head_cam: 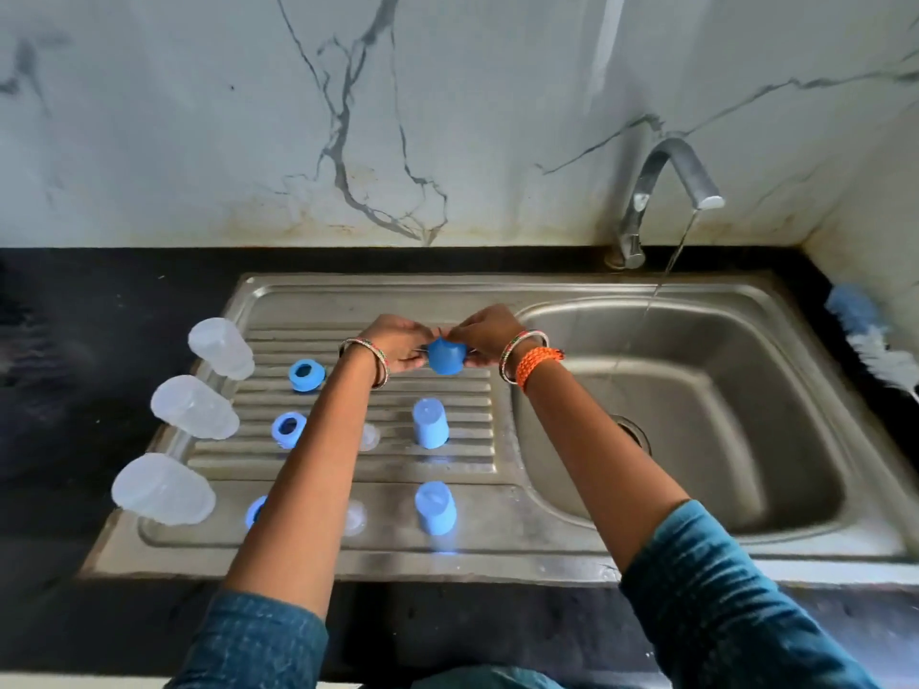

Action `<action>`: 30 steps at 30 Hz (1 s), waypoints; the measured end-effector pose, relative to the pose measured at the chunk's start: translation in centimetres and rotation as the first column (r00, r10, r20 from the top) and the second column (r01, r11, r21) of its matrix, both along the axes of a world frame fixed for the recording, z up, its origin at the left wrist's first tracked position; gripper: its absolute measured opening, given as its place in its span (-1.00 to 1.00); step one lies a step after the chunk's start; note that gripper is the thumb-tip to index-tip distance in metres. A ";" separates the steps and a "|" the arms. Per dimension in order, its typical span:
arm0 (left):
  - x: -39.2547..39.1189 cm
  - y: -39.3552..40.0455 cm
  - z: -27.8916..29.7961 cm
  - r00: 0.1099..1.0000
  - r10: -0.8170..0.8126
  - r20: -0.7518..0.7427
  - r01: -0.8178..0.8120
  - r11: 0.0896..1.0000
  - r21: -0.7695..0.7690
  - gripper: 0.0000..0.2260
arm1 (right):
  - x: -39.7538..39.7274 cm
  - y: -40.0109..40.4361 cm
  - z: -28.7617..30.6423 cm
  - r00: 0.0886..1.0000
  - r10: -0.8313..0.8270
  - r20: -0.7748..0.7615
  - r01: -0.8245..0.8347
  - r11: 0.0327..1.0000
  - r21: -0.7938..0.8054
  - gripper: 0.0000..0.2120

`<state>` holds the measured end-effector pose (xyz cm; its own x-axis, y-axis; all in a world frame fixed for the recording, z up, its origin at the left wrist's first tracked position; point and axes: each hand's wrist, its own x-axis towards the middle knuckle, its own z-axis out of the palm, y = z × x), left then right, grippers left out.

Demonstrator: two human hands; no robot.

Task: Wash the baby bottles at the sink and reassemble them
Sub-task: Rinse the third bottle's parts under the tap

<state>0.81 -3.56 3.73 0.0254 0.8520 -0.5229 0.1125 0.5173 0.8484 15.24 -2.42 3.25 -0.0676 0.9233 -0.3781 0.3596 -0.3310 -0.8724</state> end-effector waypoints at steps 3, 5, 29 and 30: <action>-1.8 -0.2 -1.1 0.998 0.048 0.037 -0.047 0.998 -0.042 -0.80 | -2.3 0.3 -1.0 0.997 0.015 0.075 -0.015 1.000 0.005 -0.67; -2.1 -0.2 -1.7 0.998 0.054 0.036 -0.052 0.997 -0.059 -0.80 | -2.9 0.4 -1.6 0.992 0.018 0.123 -0.019 1.000 0.004 -0.67; 21.3 0.9 -3.8 0.891 -0.032 -0.453 0.260 0.854 0.451 -0.75 | 18.3 -1.8 -4.1 0.745 0.013 0.666 -0.013 1.000 -0.005 -0.62; 22.7 1.1 -5.4 0.776 -0.252 -0.579 0.461 0.853 0.246 -0.49 | 19.6 -2.1 -5.2 0.709 0.246 0.661 -0.040 0.950 -0.310 -0.30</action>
<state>23.52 -2.50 -1.66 0.1866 0.9594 -0.2113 0.6917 0.0245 0.7218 34.86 -4.48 -1.91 0.1810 0.7877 -0.5889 0.8826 -0.3943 -0.2562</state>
